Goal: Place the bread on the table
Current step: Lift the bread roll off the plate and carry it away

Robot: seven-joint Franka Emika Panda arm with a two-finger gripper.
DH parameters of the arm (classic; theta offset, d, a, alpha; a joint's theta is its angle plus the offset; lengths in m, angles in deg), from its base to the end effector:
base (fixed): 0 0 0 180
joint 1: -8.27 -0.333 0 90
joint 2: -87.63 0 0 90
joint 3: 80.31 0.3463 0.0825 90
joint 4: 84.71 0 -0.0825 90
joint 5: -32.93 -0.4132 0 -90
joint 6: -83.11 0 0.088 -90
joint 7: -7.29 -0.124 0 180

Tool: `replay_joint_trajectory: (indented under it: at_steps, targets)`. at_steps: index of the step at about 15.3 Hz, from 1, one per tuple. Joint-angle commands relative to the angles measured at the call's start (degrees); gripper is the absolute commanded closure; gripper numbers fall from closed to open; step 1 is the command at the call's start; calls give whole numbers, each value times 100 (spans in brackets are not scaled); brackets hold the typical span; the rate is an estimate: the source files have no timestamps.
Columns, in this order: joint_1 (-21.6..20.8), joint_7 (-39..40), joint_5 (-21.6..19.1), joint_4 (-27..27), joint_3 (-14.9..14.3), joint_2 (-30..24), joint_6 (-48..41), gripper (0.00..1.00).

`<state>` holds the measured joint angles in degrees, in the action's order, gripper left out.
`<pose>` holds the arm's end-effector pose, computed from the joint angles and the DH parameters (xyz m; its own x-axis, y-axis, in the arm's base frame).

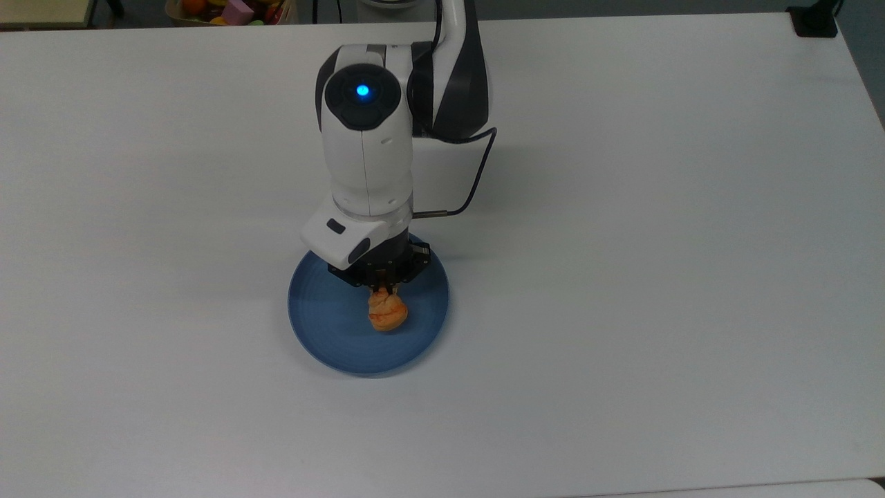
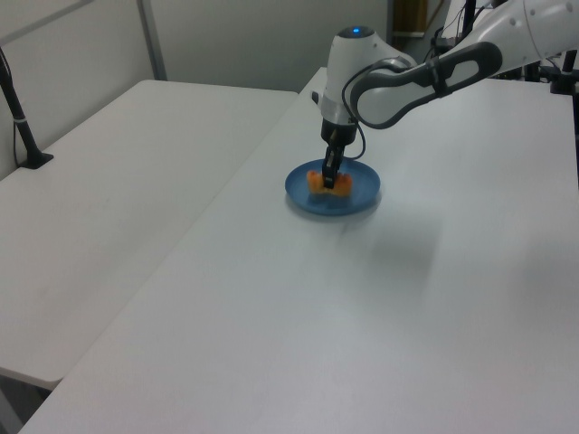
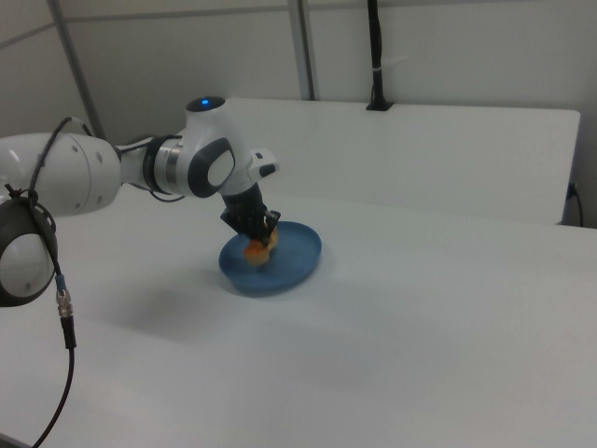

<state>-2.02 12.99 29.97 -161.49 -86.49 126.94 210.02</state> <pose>0.7964 0.0794 0.3379 0.9664 0.1748 0.1884 0.1702 -0.9846 0.0407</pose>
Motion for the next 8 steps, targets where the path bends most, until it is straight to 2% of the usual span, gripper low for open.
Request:
replay_joint_trajectory:
  at_steps: [1, 4, 8]
  targets:
    - [0, -262, 68, -407, -33, -773, 10, 97]
    - [79, -482, 67, -707, -33, -1354, -104, 97]
    - [316, -526, 67, -821, -33, -2136, -842, 94]
